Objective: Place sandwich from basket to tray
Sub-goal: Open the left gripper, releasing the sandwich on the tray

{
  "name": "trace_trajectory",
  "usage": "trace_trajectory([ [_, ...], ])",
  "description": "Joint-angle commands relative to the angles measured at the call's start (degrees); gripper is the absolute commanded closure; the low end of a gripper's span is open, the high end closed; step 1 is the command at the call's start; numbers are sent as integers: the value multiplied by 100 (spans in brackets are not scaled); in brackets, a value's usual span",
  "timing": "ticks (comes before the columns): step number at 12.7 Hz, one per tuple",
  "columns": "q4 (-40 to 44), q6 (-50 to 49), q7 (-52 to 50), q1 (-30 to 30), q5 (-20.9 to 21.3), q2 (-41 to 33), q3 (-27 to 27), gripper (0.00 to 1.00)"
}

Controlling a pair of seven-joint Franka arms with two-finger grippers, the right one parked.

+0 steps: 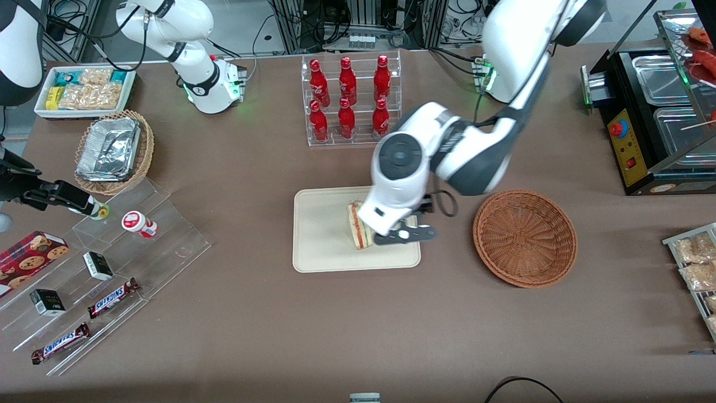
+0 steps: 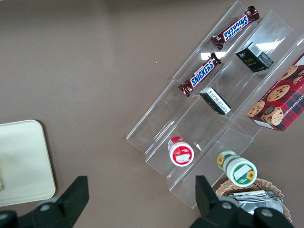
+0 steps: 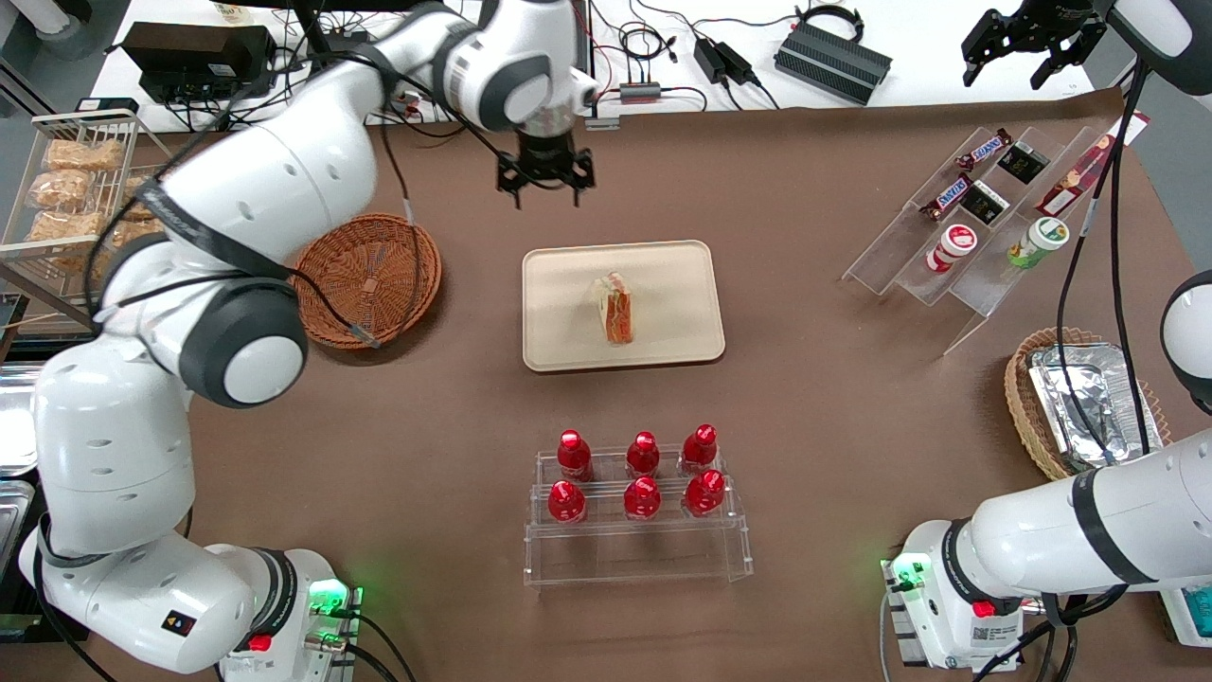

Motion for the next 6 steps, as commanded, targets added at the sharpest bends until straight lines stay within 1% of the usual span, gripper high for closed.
trace_trajectory([
  [1, -826, -85, 834, 514, -197, -707, -45, 0],
  [4, -1355, -94, 1591, 1077, -346, -1226, -44, 0],
  [6, -1759, -68, 2022, 1359, -365, -1560, -44, 0],
])
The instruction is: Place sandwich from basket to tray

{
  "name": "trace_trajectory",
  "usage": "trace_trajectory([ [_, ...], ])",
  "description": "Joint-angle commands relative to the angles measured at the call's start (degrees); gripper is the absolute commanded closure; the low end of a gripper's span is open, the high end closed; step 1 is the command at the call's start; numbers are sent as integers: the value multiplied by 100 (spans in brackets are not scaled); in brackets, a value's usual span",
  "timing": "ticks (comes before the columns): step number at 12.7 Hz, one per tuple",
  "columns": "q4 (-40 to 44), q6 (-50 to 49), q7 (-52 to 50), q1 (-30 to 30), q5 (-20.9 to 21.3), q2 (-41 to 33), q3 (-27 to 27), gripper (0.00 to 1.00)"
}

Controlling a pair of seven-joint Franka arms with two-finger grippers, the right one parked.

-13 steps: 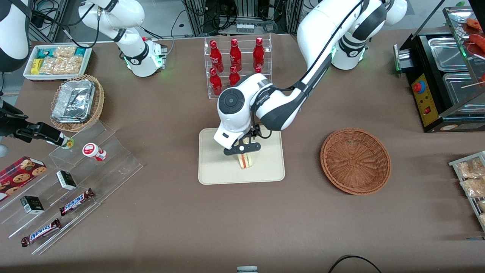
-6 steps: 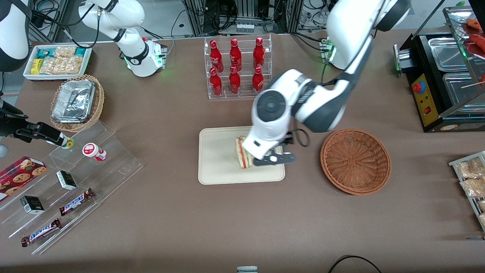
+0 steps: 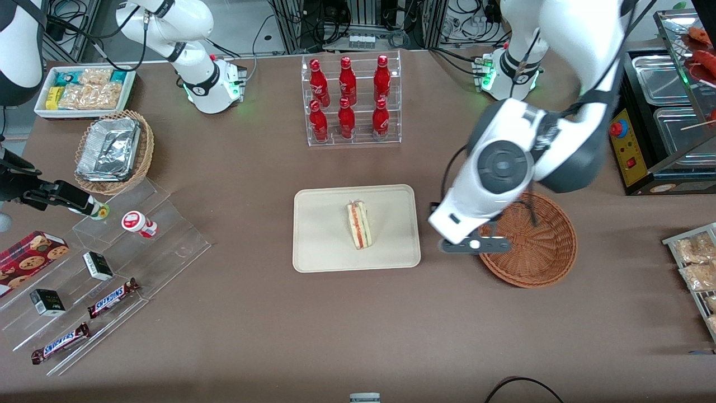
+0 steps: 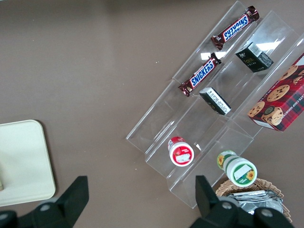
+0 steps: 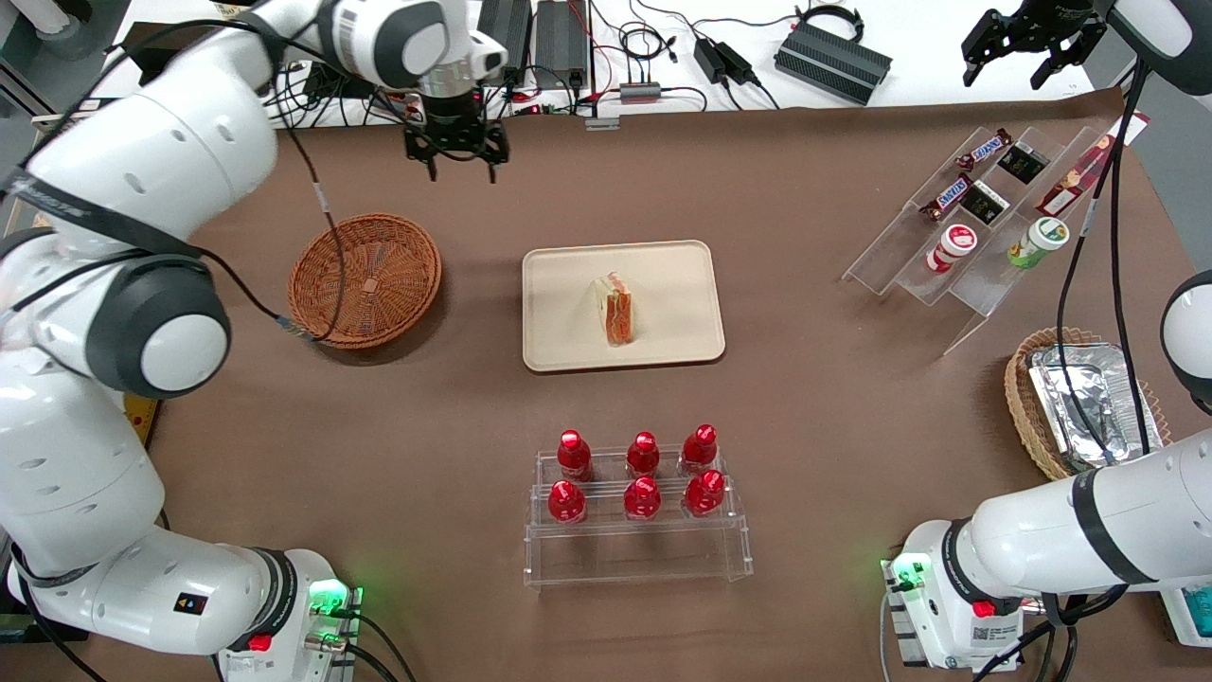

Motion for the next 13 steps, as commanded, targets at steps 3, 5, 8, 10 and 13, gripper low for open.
trace_trajectory([
  [3, -1111, 118, 557, 548, -108, -924, -39, 0],
  [5, -1445, 127, 961, 803, -143, -1188, -39, 0],
  [8, -1823, 127, 1514, 1181, -362, -1627, -31, 0],
  [10, -2165, 136, 1892, 1392, -363, -1953, -5, 0],
  [13, -2631, 66, 2727, 1701, -372, -2445, 196, 0],
])
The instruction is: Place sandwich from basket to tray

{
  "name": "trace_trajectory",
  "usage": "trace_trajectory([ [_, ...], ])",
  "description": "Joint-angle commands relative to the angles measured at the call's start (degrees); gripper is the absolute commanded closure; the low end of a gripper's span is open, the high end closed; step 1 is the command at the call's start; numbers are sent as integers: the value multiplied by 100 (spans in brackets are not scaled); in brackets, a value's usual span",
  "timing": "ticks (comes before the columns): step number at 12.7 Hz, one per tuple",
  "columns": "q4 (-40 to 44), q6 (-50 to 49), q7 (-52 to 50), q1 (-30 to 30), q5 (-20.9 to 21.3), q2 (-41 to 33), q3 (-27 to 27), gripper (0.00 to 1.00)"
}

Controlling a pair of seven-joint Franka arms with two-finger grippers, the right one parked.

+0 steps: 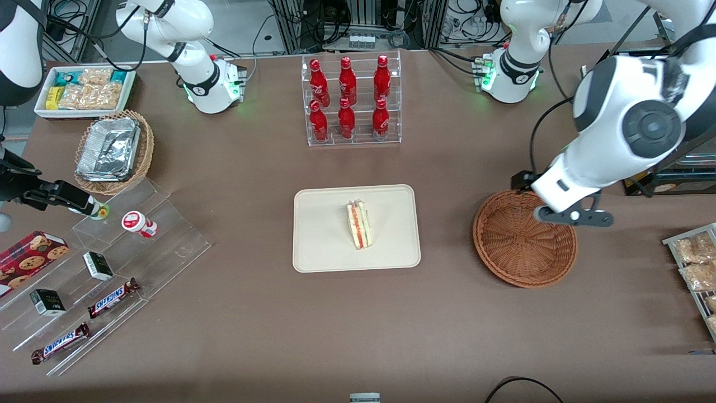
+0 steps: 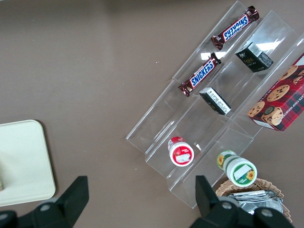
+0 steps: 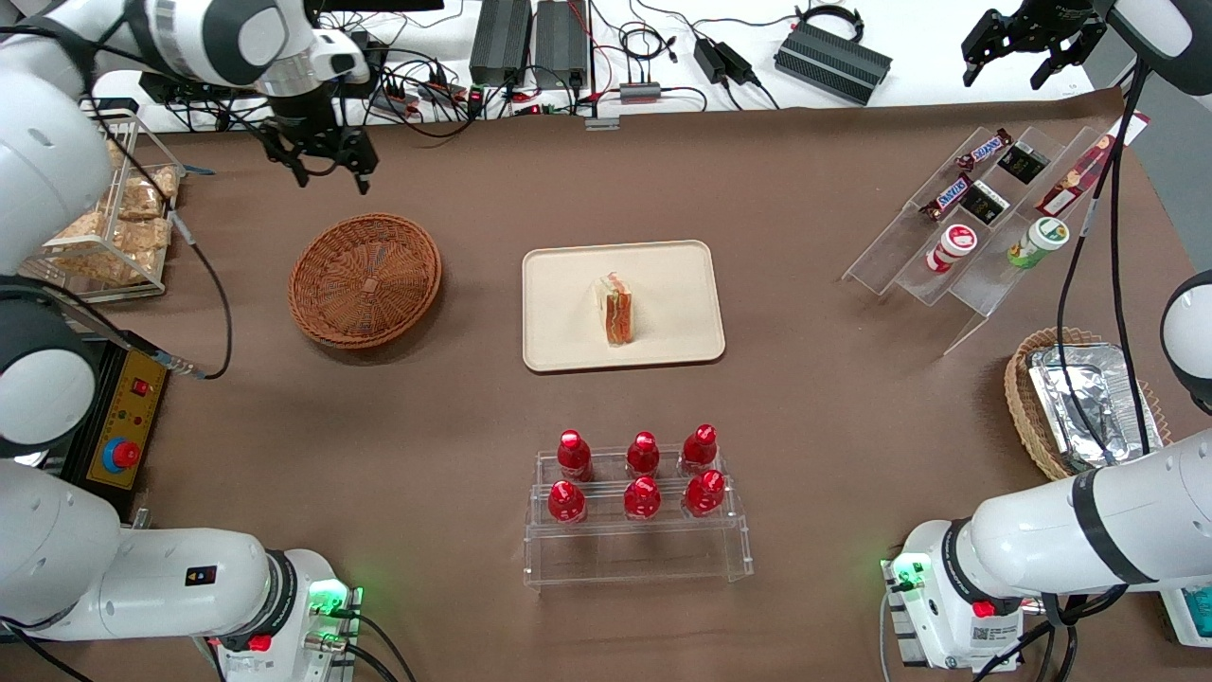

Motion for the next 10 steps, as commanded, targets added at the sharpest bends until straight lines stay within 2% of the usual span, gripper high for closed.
trace_trajectory([
  [1, -631, 12, 625, 113, -110, -643, 301, 0],
  [7, -509, -805, 1145, -2, -119, -1084, 969, 0],
  [10, -26, -1227, 1145, -2, -110, -1110, 1005, 0],
])
